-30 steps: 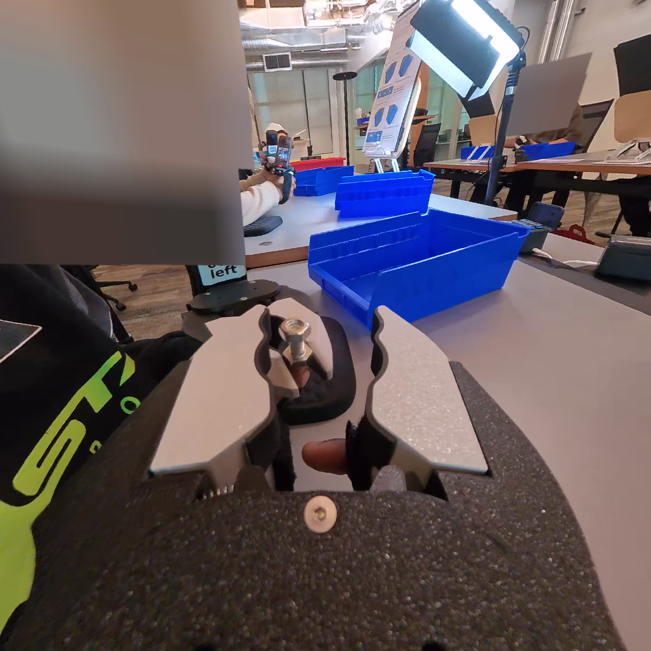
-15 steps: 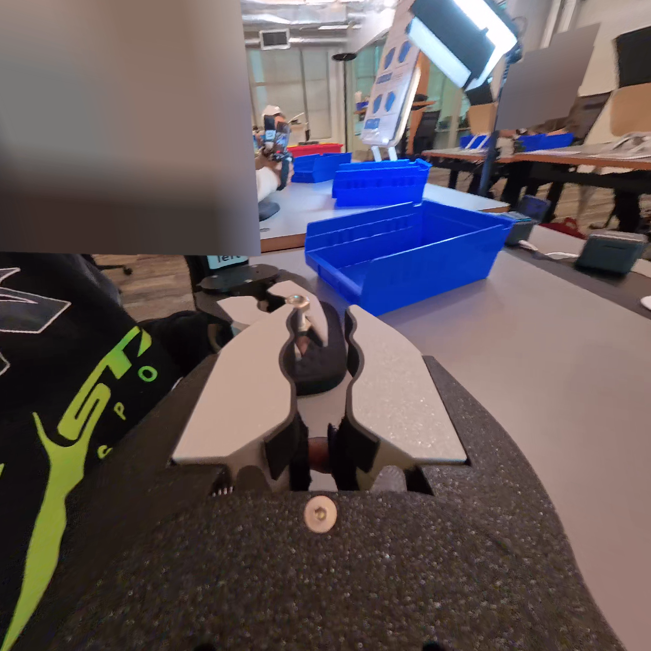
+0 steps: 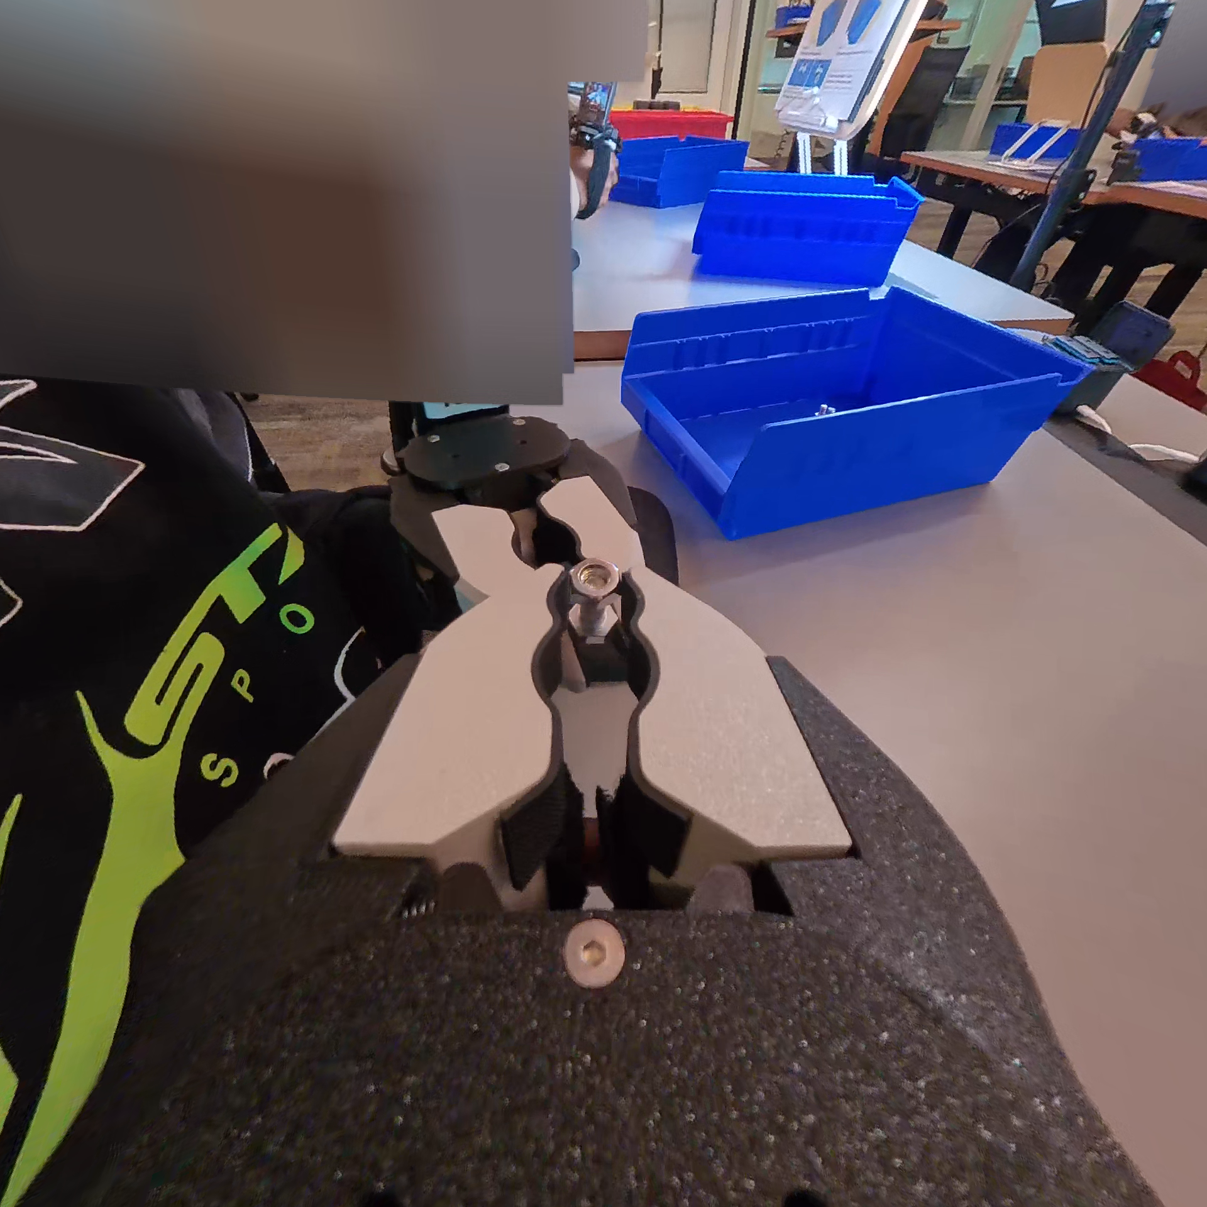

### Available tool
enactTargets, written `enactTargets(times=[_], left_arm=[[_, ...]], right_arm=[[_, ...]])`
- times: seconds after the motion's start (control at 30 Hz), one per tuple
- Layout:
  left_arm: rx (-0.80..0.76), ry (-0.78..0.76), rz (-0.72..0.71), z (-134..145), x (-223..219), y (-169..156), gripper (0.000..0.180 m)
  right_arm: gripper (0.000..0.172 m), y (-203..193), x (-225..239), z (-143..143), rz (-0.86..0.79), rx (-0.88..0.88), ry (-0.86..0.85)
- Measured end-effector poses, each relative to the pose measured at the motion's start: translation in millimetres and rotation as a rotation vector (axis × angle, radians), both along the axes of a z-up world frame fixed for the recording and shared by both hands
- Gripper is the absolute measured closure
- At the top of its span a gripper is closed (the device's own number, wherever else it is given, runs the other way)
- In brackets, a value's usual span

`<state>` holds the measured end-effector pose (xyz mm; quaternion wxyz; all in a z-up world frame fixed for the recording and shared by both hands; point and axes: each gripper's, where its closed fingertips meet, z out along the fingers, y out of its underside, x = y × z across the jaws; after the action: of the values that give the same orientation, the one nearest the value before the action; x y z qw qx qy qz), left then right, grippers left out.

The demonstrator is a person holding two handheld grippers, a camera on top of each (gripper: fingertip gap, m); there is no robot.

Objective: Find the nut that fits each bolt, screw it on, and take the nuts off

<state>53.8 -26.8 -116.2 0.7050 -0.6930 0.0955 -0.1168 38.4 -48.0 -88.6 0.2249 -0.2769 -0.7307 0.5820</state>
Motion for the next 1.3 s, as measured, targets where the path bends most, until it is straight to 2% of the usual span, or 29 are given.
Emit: enactTargets(times=[0.13,0.2,0.3,0.33,0.4,0.5,0.57,0.67,0.7,0.77,0.87,1.0,1.1,1.3], left_arm=[[0.013,-0.112,-0.150,5,14,-6,0.166],[0.015,-0.221,-0.295,9,25,-12,0.166],[-0.001,-0.401,-0.604,13,47,-29,0.166],[0.001,-0.435,-0.644,13,50,-30,0.166],[-0.022,-0.405,-0.655,8,55,-28,0.166],[-0.038,-0.311,-0.551,2,52,-17,0.166],[-0.034,-0.248,-0.325,-2,29,0,0.166],[-0.035,-0.148,0.070,-7,-20,11,0.166],[-0.042,-0.113,0.160,-8,-32,10,0.166],[-0.035,-0.068,0.273,-6,-47,5,0.166],[-0.046,-0.020,0.332,-5,-56,0,0.166],[-0.051,0.006,0.359,-4,-60,-2,0.166],[-0.057,0.020,0.359,-5,-59,-2,0.166],[-0.058,0.018,0.355,-6,-59,-2,0.166]], right_arm=[[0.157,-5,9,4,0.063,0.004,0.048],[0.157,-10,16,7,0.118,0.001,0.076],[0.157,-19,34,22,0.239,-0.058,0.153],[0.157,-21,40,28,0.272,-0.085,0.173],[0.157,-17,44,36,0.271,-0.100,0.193],[0.157,4,39,38,0.147,-0.069,0.200],[0.157,40,29,36,-0.039,-0.041,0.174],[0.157,134,15,20,-0.491,0.061,0.079],[0.157,170,17,10,-0.644,0.106,0.023],[0.157,235,31,-10,-0.910,0.186,-0.093],[0.157,304,56,-44,-1.163,0.227,-0.285],[0.157,350,75,-88,-1.293,0.215,-0.528],[0.157,366,86,-114,-1.311,0.277,-0.711],[0.157,372,92,-134,-1.267,0.378,-0.897]])
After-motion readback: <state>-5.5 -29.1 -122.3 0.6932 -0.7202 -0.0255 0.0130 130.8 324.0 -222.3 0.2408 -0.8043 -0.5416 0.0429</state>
